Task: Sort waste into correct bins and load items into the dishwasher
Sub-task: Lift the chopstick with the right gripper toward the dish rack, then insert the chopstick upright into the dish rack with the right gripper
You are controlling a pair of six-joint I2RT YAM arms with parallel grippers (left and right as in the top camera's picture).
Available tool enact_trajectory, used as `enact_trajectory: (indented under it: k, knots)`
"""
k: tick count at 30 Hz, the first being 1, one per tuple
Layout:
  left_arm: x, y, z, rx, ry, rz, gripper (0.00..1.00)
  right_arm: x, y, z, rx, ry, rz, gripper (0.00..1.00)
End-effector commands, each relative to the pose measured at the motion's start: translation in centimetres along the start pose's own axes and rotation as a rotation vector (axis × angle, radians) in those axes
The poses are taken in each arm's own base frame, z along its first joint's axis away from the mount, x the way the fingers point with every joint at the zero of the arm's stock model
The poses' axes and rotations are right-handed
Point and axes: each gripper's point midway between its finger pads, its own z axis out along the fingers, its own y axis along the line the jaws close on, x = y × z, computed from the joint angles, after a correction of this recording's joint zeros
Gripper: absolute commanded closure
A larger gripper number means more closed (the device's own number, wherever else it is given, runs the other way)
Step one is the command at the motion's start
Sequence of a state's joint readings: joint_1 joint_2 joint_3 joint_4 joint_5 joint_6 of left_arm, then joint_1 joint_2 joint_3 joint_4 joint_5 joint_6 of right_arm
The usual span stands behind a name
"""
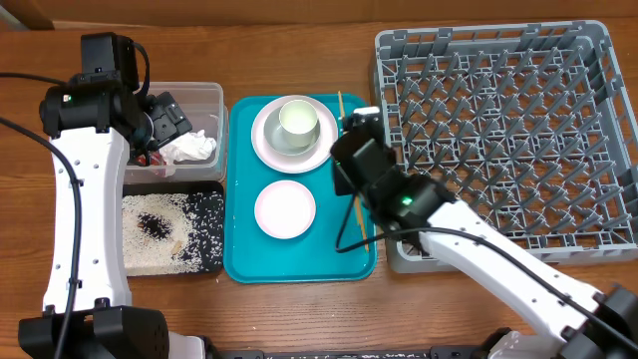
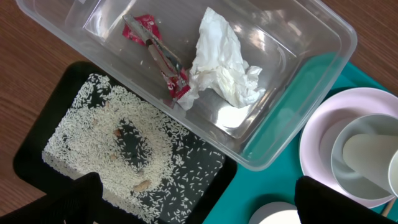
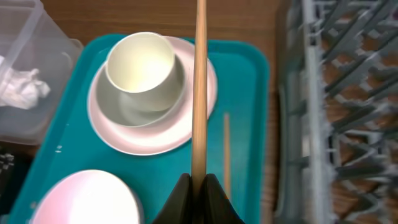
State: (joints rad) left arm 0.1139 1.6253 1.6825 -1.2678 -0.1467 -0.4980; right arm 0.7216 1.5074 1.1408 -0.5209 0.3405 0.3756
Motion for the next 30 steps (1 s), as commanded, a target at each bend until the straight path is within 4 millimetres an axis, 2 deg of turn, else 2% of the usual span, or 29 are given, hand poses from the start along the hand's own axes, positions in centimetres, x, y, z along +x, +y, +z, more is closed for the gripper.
enact_trajectory:
  k: [1,6,9,11,15,20,30]
  knots:
    - [-0.5,0.1,-0.1,-0.003,-0.012,0.003,0.0,-1.6,-2.3,-0.9,0.037,-0.019,-0.126,0.96]
    - [-0.5,0.1,-0.1,-0.003,-0.012,0.003,0.0,-1.5,-6.8,-0.2,0.126,0.035,-0.149,0.96]
    - [-0.5,0.1,-0.1,-0.003,-0.012,0.003,0.0,-1.6,-9.4,0.0,0.165,0.053,-0.105,0.96]
    - [-0.5,0.1,-0.1,-0.003,-0.012,0.003,0.0,-1.5,-10.2,0.2,0.156,0.069,-0.08,0.96]
    - [-0.5,0.1,-0.1,-0.003,-0.012,0.003,0.0,-0.8,-10.7,0.7,0.079,0.116,-0.076,0.96]
    - [-0.5,0.1,-0.1,-0.003,-0.012,0.003,0.0,0.2,-11.8,1.2,0.09,0.143,-0.059,0.96]
    - [-0.5,0.1,-0.2,-0.003,-0.012,0.003,0.0,0.7,-11.2,1.4,0.057,0.155,-0.056,0.94]
